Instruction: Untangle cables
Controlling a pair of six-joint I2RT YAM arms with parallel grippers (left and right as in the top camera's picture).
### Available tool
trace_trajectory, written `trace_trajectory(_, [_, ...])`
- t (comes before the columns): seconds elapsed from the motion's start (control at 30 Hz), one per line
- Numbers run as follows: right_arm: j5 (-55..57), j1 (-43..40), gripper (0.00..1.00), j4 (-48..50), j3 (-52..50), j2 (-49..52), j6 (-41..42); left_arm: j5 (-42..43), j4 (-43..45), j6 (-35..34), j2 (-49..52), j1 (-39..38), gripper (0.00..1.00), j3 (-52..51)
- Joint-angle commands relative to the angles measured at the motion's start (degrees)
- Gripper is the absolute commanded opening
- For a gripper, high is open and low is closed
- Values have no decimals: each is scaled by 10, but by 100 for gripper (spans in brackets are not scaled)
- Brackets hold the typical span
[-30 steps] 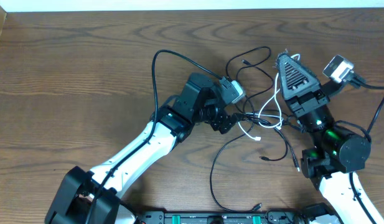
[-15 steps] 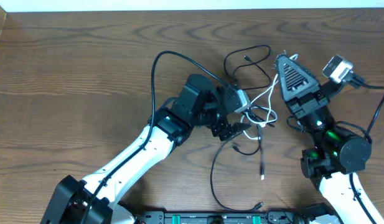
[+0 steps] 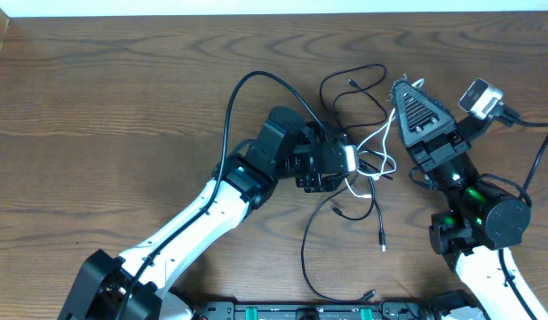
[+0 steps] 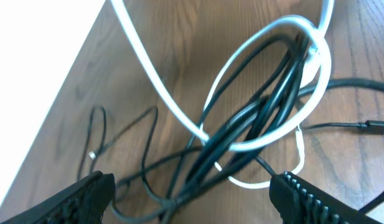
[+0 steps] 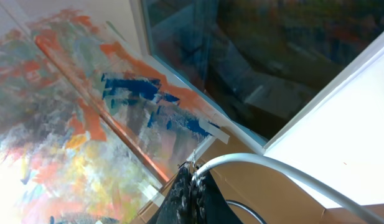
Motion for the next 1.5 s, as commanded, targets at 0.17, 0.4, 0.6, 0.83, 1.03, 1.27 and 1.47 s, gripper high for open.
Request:
trace_trajectory(0.17, [-8, -2, 1, -5, 11, -3, 4, 31, -4, 31, 6, -49, 85, 6])
trace_trajectory(0.4, [-8, -2, 1, -5, 11, -3, 4, 31, -8, 27, 6, -52, 84, 6])
trace_trajectory(0.6, [-10, -2, 1, -5, 11, -3, 4, 38, -9, 27, 6, -52, 100, 6])
trace_trajectory(0.83, [-10, -2, 1, -4, 11, -3, 4, 38, -9, 27, 6, -52, 30, 6])
trace_trajectory(1.03, [-12, -2, 1, -4, 11, -3, 4, 27, -8, 27, 6, -52, 8, 6])
trace_trajectory(1.27, [-12, -2, 1, -5, 11, -3, 4, -145, -8, -34, 6, -47, 8, 6])
trace_trajectory(1.47, [-12, -2, 1, -4, 11, -3, 4, -187, -20, -91, 6, -19, 8, 6])
